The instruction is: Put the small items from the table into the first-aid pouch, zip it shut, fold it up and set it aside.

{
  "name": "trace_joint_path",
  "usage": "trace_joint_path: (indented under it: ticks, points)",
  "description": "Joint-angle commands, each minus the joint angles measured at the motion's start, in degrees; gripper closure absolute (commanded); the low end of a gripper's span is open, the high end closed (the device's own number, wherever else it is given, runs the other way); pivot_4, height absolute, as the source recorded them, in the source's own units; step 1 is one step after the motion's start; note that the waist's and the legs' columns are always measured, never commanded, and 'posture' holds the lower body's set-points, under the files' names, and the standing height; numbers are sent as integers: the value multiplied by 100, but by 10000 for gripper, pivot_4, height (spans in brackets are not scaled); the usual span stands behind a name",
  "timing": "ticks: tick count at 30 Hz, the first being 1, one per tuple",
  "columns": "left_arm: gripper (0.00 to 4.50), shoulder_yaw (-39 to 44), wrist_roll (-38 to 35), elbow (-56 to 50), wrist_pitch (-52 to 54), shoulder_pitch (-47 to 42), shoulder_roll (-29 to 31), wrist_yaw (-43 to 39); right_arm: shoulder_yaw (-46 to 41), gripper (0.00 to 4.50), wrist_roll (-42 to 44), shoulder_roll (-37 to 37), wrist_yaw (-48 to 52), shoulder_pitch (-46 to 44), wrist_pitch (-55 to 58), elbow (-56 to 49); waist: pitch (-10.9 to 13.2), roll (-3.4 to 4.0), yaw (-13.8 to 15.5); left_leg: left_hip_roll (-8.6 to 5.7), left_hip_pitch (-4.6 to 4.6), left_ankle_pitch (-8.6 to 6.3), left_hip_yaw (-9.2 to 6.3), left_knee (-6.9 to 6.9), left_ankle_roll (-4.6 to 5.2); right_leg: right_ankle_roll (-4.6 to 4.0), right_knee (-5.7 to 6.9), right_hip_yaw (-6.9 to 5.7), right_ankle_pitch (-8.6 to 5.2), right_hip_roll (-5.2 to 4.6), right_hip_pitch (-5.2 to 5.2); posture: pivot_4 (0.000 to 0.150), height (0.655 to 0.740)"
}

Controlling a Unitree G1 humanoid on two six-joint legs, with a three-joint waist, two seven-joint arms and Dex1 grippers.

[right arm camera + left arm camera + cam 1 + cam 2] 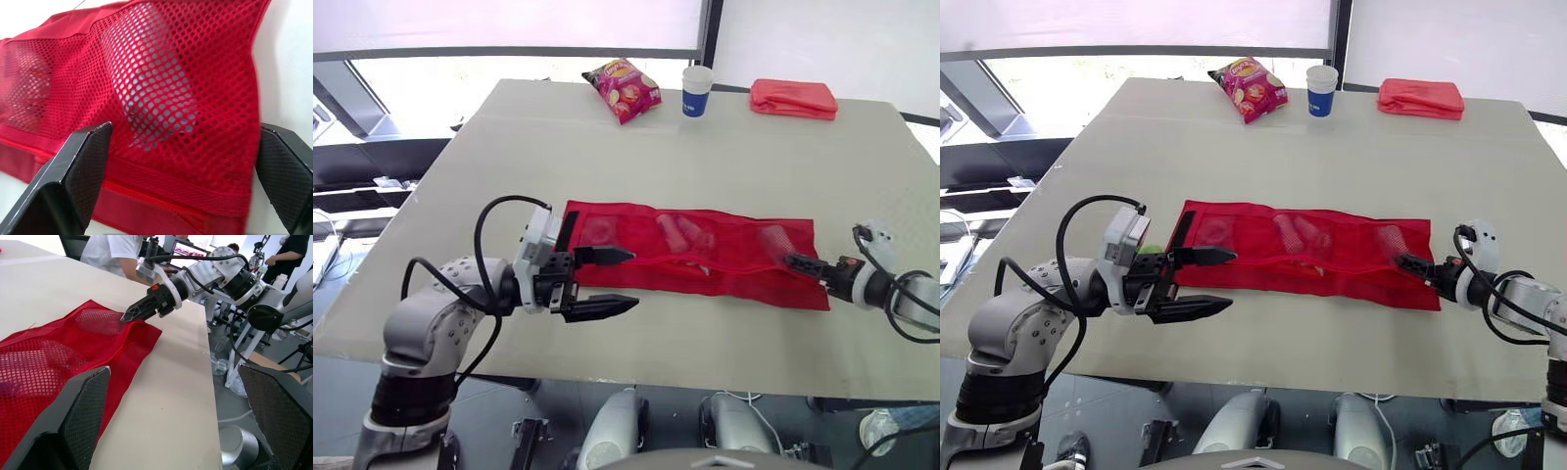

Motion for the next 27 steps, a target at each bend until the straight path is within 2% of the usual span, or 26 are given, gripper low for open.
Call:
trace_joint_path:
  ticks: [1, 5, 8, 10, 12, 13, 14, 16, 21, 23, 27]
  points:
    - [445, 21, -114, -245, -164, 150, 123, 22, 106, 0, 95, -56, 383, 46, 282, -166, 0, 0, -6, 2, 1, 0, -1, -1, 0, 0, 0, 0, 0, 0, 0, 1500, 7400]
    - [445, -7, -173, -318, -198, 183, 100, 149, -58, 0, 124, -46, 638, 288, 297, -347, 0, 0, -1, 13, 3, -13, -3, -3, 22, -2, 1, -3, -1, 2, -1, 1500, 7400]
    - [0, -52, -202, -332, -245, 162, 94, 146, -146, 7322, 12, 29, 686, 364, 127, -379, 0, 0, -1, 13, 4, -13, -3, -3, 23, -1, 1, -2, 0, 2, 0, 1500, 7400]
    - [0, -70, -220, -310, -283, 93, 74, 164, -172, 17924, -93, 41, 710, 350, 23, -384, 0, 1, -2, 10, 3, -13, -1, -3, 22, -1, 1, 0, 0, 1, -1, 1500, 7400]
    - [0, -110, -213, -296, -327, 10, 74, 154, -255, 22611, -112, 58, 681, 290, -26, -372, 0, 1, -5, 10, 3, -13, -1, -3, 22, -1, 1, 0, -1, 1, -1, 1500, 7400]
    - [0, -136, -230, -302, -334, -44, 64, 168, -267, 29501, -161, 17, 692, 281, -55, -403, 0, 1, -3, 10, 4, -13, -1, -3, 22, -2, 1, 0, -1, 2, -1, 1500, 7400]
    - [0, -161, -255, -318, -334, -89, 56, 182, -271, 32523, -222, -35, 707, 284, -80, -443, 0, 1, -3, 10, 3, -13, -1, -3, 22, -2, 1, 0, -1, 3, -1, 1500, 7400]
    - [0, -228, -301, -388, -327, -167, 18, 246, -323, 43283, -366, -176, 704, 281, -138, -505, 0, 1, 1, 8, 3, -13, 0, -3, 22, -2, 1, 0, -1, 6, -1, 1500, 7400]
    - [0, -351, -365, -504, -323, -290, -116, 493, -43, 44297, -1471, -1199, 847, 358, -528, -493, 6, 9, 33, -6, -1, -12, -1, -3, 20, -1, -2, -2, -1, 2, 0, 1500, 7400]
    - [0, -404, -364, -510, -326, -327, -156, 552, 289, 44297, -2127, -1692, 1064, 327, -942, -206, 6, 10, 34, -10, -3, -6, 1, -1, 11, -2, -5, -2, -1, 0, 0, 1500, 7400]
    - [0, -503, -313, -378, -390, -515, -223, 590, 857, 44297, -3060, -2338, 1615, -302, -1671, 834, 9, 12, -3, -10, 1, -1, 10, -1, 2, -1, -7, 3, -1, 4, -1, 1500, 7400]
